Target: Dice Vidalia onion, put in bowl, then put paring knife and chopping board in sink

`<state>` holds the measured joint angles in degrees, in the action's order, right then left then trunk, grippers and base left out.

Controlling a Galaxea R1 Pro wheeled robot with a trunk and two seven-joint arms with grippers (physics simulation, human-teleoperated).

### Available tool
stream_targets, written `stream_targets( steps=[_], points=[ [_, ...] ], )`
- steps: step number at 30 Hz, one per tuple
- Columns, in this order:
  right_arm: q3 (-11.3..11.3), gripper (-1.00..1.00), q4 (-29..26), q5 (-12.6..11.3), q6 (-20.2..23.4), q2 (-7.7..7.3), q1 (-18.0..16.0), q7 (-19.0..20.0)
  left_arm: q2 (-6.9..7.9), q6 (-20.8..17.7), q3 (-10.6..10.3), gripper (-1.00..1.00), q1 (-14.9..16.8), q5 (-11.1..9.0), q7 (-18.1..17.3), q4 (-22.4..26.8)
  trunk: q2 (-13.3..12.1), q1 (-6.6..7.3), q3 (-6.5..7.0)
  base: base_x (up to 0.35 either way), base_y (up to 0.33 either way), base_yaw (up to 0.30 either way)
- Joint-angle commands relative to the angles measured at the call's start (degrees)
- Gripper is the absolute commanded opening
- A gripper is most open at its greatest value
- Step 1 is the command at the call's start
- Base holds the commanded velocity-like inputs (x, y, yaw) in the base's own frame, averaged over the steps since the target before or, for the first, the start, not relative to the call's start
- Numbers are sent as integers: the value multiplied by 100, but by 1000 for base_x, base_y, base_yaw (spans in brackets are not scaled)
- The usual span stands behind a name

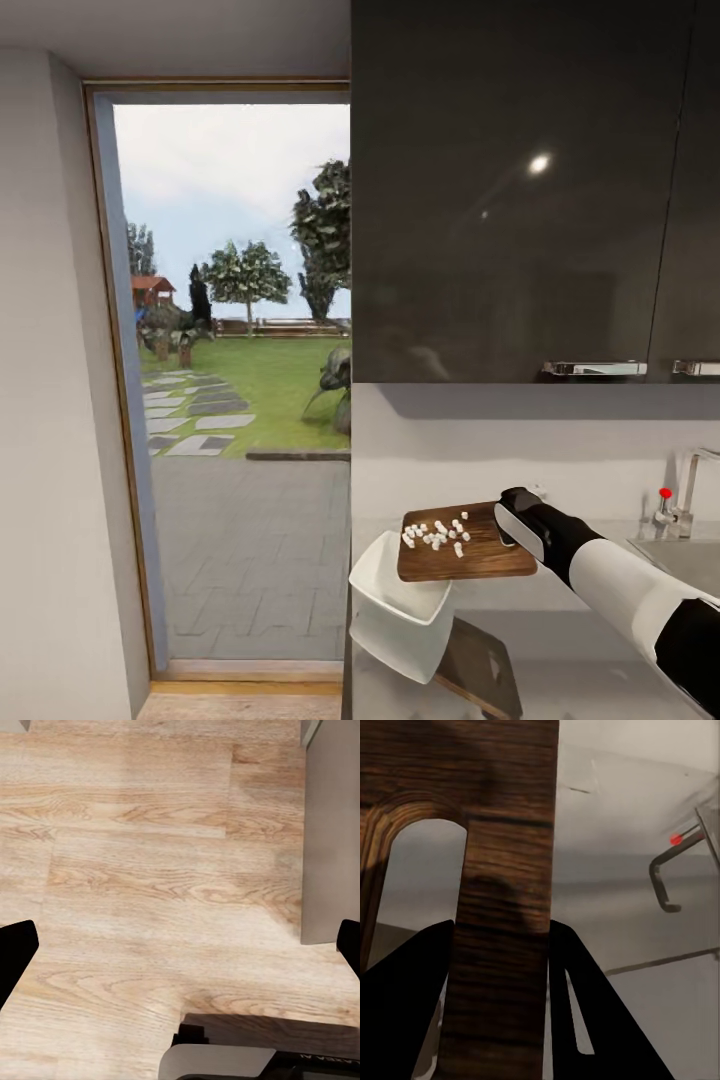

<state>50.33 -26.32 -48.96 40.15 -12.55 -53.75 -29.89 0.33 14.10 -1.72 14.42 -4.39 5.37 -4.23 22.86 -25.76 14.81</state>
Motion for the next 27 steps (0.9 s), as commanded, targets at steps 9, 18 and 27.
stream_targets(
  steps=[9,18,27],
  points=[
    [47,-100,-13,-52,17,-7,-4,-264,-3,42,-21,100,9,-44,-1,-25,5,-3,-3,0,0,0],
    [47,-100,-13,-52,19,-2,-4,-322,2,42,-21,100,9,-44,-1,-25,5,-3,-3,0,0,0],
    [47,-100,-13,-52,19,-2,-4,-324,2,44,-21,100,9,-44,-1,-25,5,-3,-3,0,0,0]
  ],
)
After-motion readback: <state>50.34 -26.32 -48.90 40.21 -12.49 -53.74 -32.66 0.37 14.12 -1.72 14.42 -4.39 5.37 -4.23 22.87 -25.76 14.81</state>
